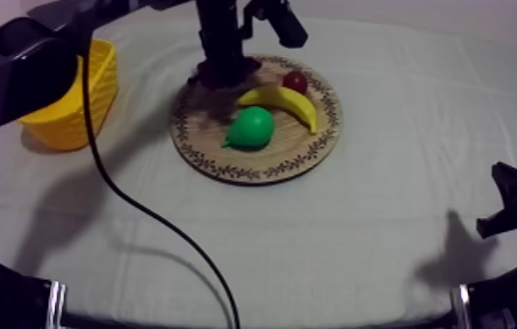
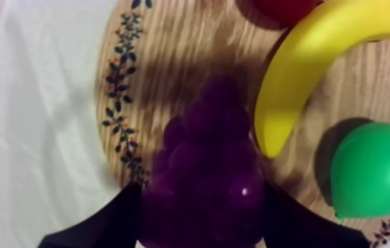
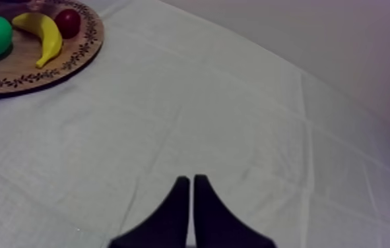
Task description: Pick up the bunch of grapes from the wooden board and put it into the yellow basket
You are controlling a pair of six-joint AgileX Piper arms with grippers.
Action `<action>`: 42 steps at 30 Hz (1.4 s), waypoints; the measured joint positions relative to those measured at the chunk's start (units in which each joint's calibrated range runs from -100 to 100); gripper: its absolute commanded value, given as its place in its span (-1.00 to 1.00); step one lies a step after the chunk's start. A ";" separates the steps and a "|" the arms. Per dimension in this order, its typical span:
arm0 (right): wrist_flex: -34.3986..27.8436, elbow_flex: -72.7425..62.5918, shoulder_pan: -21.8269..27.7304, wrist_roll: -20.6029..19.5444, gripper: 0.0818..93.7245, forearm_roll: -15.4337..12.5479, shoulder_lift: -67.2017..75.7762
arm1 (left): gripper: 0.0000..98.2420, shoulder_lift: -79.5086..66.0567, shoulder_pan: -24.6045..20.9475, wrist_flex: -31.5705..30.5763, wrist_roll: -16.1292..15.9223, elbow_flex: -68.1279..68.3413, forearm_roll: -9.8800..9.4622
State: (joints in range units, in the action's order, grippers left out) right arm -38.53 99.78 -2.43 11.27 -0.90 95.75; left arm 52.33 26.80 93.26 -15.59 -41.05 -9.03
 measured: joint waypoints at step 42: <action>0.00 0.00 0.00 -0.02 -0.99 0.00 0.00 | 0.09 -38.73 -15.60 -0.43 9.95 33.82 5.07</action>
State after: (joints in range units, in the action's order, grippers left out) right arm -38.53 99.78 -2.43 11.26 -0.90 95.75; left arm 13.60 11.21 92.84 -5.64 -7.22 -3.96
